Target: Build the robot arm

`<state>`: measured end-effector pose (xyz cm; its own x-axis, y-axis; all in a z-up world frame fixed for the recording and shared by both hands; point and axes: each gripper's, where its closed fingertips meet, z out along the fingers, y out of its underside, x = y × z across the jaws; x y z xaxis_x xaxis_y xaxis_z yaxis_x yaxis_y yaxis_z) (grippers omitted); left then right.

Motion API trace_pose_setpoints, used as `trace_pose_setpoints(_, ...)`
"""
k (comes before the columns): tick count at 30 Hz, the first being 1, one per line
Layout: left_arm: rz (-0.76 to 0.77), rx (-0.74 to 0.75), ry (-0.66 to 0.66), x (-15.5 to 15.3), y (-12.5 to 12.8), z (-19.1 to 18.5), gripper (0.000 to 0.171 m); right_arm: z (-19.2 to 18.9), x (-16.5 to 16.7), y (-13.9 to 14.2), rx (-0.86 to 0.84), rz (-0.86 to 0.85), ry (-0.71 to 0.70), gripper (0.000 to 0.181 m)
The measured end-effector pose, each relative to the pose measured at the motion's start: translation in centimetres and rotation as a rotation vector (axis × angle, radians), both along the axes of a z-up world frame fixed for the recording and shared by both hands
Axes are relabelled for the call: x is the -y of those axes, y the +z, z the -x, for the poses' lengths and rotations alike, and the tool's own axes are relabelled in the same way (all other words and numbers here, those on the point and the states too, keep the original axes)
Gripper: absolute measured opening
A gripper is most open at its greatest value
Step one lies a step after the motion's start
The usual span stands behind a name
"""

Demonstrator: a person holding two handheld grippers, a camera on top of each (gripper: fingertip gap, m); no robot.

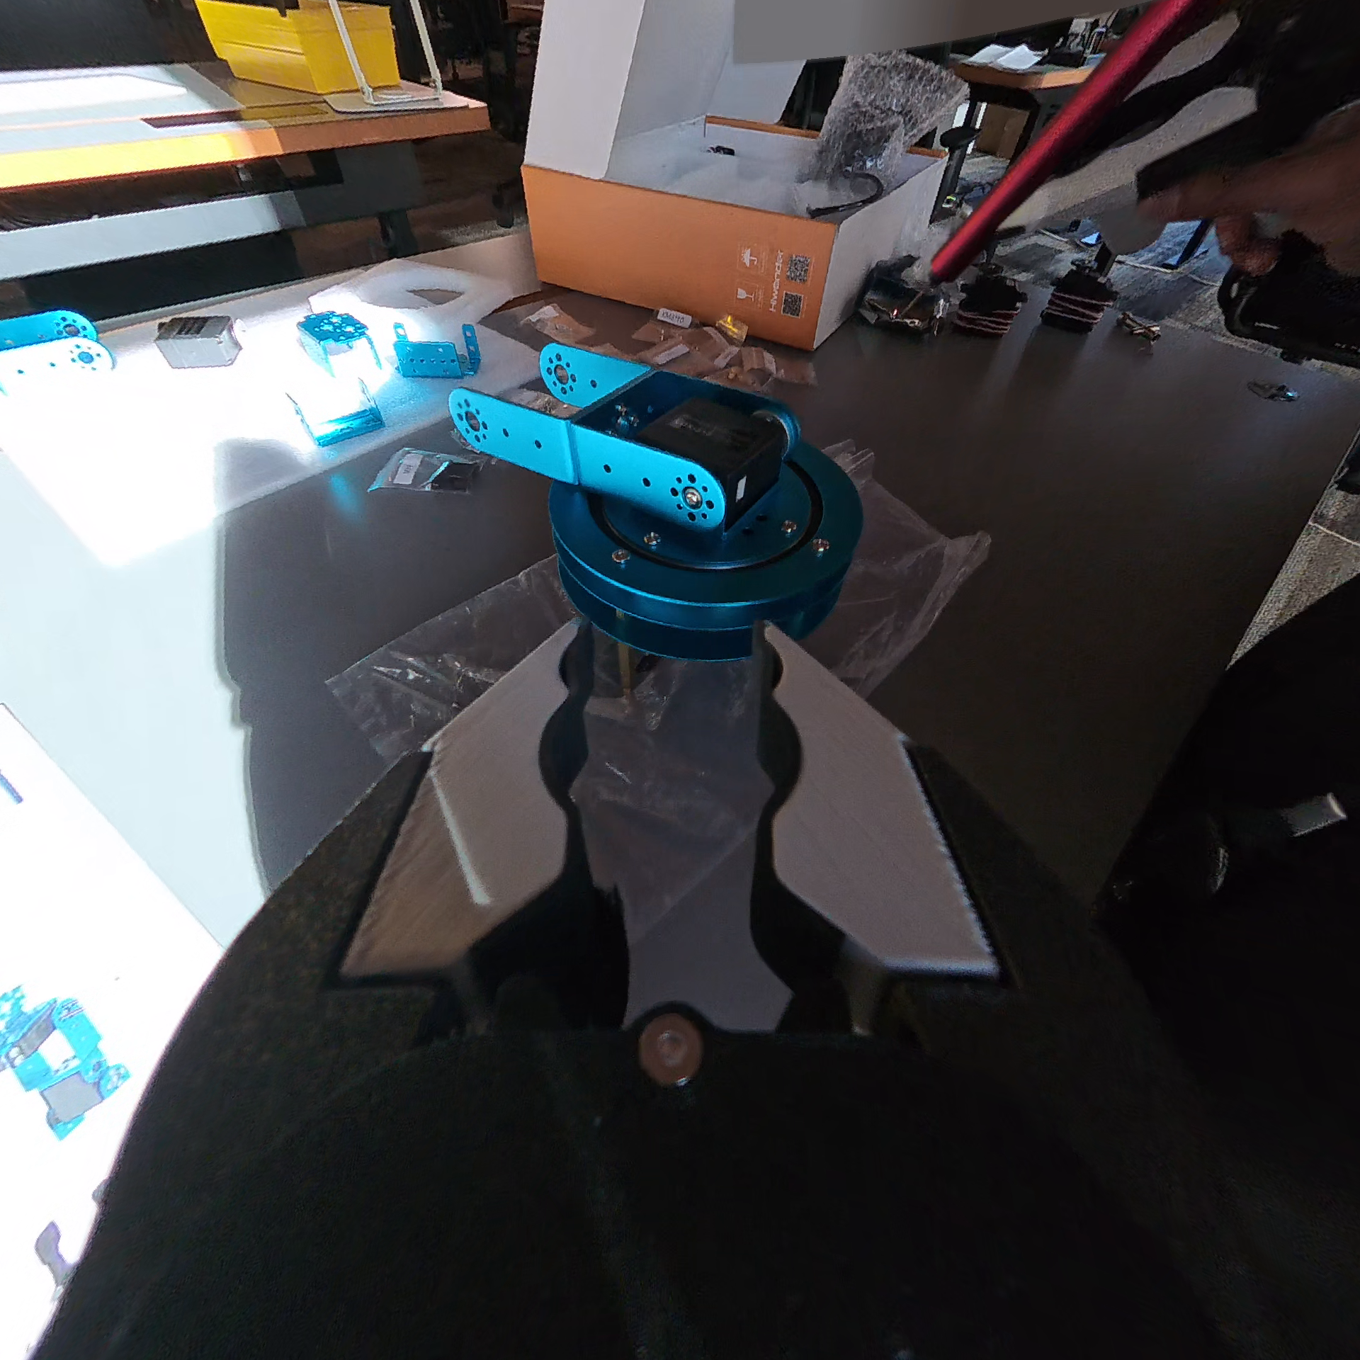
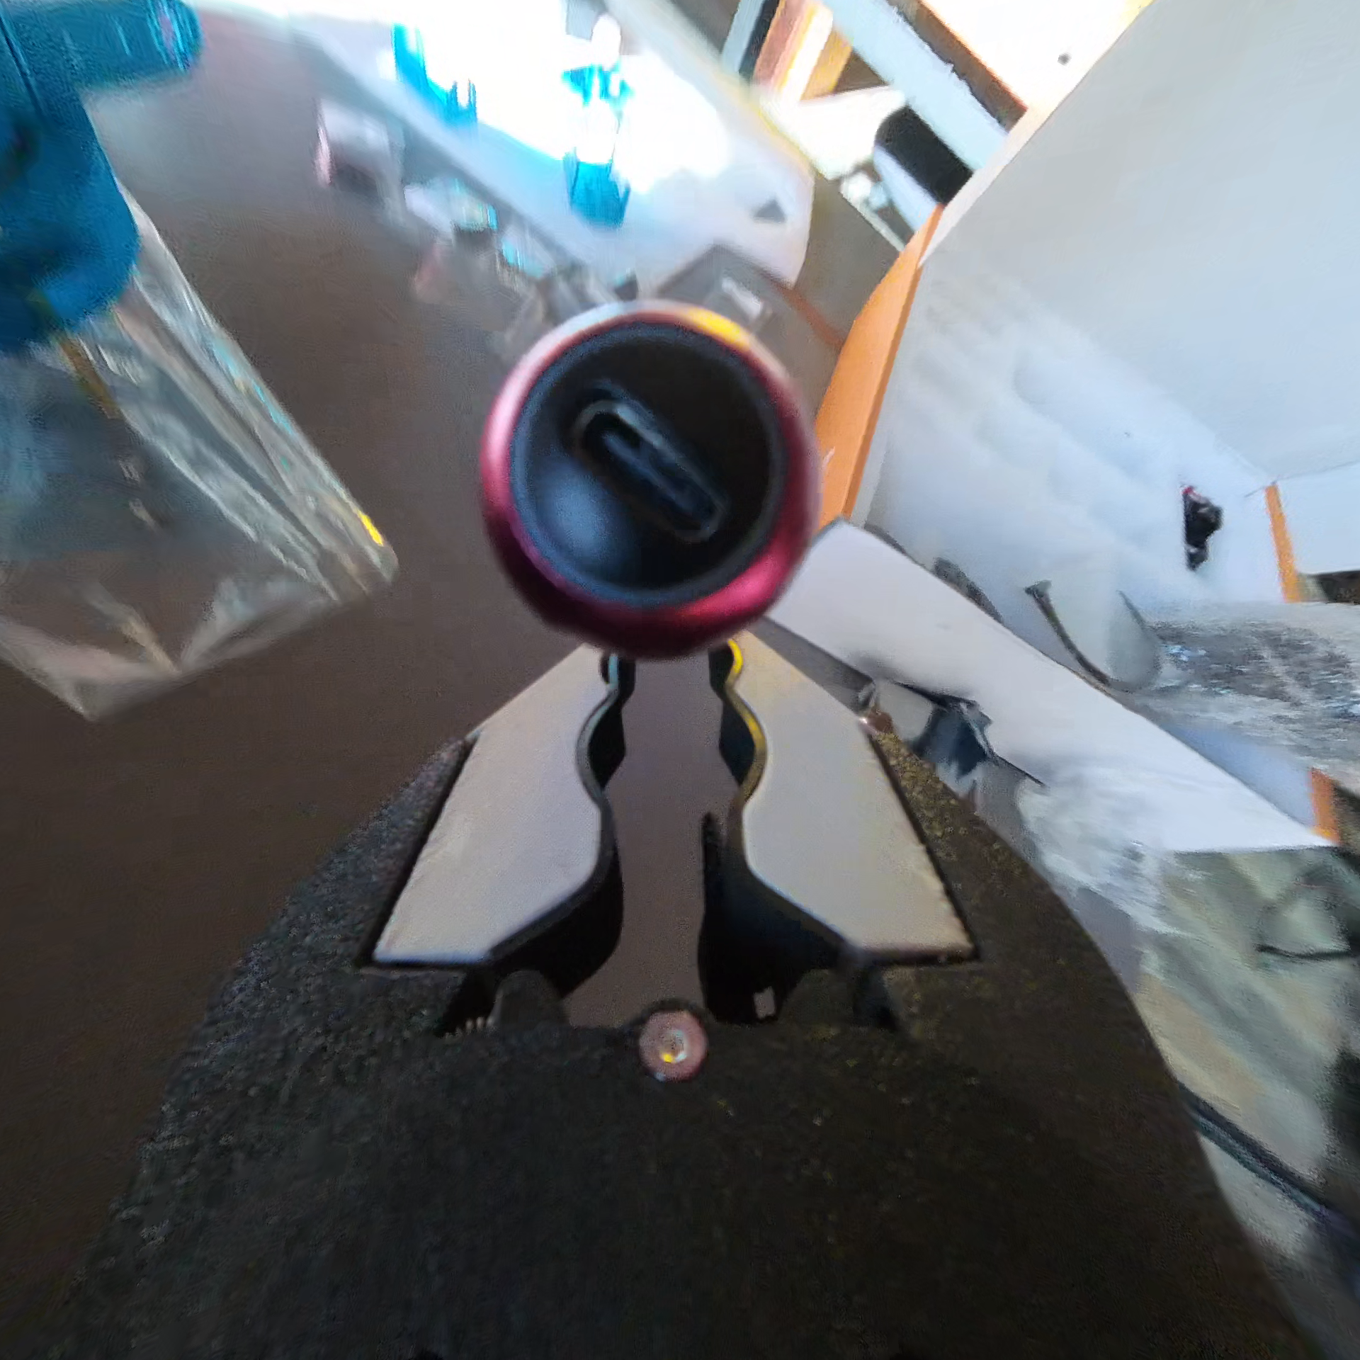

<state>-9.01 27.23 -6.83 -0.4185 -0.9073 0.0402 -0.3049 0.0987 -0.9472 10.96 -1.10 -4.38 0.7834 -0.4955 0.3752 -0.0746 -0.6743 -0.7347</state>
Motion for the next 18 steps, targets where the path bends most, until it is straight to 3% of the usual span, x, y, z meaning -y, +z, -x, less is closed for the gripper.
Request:
trace_pose_setpoints(8,-0.022,0.017,0.006,0.0,-0.2,-0.1,0.041,1.6,1.6,-2.2,-0.088,0.442,0.117,0.019)
trace_pose_setpoints(11,-0.024,0.018,0.007,0.2,-0.3,-0.3,0.041,1.1,1.4,-2.4,-0.037,0.489,0.129,0.019)
trace_pose_setpoints(14,-0.011,0.023,-0.013,0.9,-0.1,-0.7,0.041,1.7,-1.4,-1.8,-0.127,0.212,0.164,0.019)
trace_pose_setpoints(18,0.015,0.058,-0.104,2.8,1.4,-1.5,0.041,5.8,-7.8,1.3,-0.480,-0.484,0.346,0.018)
